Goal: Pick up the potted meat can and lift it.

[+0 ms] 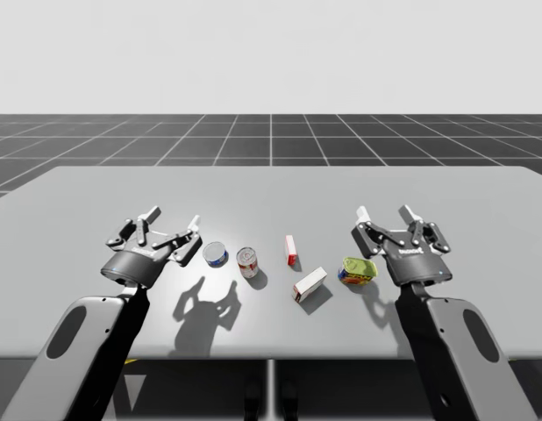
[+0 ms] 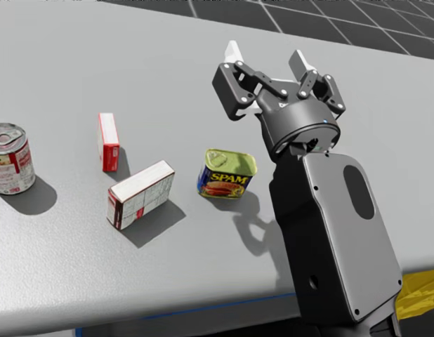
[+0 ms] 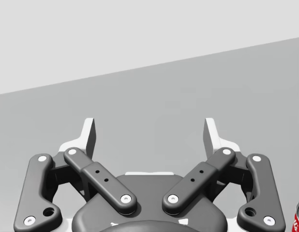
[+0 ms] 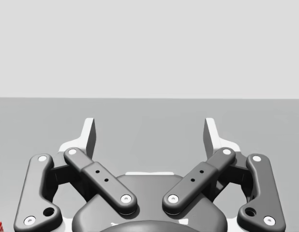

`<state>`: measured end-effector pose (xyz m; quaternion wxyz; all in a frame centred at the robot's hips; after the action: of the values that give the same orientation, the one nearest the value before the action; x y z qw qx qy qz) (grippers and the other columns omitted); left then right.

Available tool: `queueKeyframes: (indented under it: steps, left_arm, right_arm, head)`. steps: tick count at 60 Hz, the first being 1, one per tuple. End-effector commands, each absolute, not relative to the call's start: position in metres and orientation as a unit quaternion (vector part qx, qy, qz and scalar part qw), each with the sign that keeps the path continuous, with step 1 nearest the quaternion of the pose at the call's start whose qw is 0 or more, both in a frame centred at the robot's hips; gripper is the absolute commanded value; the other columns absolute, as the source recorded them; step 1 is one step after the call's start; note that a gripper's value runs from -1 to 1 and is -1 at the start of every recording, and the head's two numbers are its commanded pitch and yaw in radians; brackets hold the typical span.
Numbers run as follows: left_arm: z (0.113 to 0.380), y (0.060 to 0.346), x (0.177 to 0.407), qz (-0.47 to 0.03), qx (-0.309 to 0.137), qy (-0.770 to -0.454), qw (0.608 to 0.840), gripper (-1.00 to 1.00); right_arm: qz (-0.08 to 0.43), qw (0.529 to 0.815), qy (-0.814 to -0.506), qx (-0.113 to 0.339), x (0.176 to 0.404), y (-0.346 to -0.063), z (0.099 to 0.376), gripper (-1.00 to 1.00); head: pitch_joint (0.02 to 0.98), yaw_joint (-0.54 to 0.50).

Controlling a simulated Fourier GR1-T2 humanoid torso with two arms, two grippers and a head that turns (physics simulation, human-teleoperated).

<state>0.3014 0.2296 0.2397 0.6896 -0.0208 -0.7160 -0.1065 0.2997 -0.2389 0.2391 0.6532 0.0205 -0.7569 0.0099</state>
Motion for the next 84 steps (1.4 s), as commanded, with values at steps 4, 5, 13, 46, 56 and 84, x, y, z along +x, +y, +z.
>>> queueKeyframes:
  steps: [4, 5, 13, 46, 56, 84]
  left_arm:
    - [0.24, 0.229, 0.3, -0.102, -0.035, -0.712, 0.694, -1.0]
    - [0.24, 0.228, 0.3, -0.102, -0.035, -0.712, 0.694, -1.0]
    - [0.241, 0.229, 0.3, -0.101, -0.036, -0.712, 0.694, -1.0]
    - [0.239, 0.226, 0.3, -0.106, -0.03, -0.71, 0.695, -1.0]
    - [0.238, 0.226, 0.3, -0.107, -0.027, -0.71, 0.695, -1.0]
    - [0.236, 0.225, 0.3, -0.106, -0.019, -0.71, 0.696, -1.0]
  right_arm:
    - [0.0, 0.658, -0.752, 0.017, 0.28, -0.234, 0.255, -1.0]
    - [-0.001, 0.658, -0.753, 0.015, 0.278, -0.235, 0.256, -1.0]
    - [-0.012, 0.661, -0.75, 0.013, 0.254, -0.237, 0.256, -1.0]
    - [0.011, 0.702, -0.713, -0.005, 0.191, -0.218, 0.187, -1.0]
    - [0.008, 0.728, -0.685, -0.012, 0.192, -0.208, 0.156, -1.0]
    - [-0.017, 0.766, -0.641, -0.044, 0.218, -0.206, 0.123, -1.0]
  head:
    - [0.854, -0.37]
    - [0.854, -0.37]
    - [0.853, -0.37]
    - [0.851, -0.37]
    - [0.852, -0.37]
    - [0.849, -0.38]
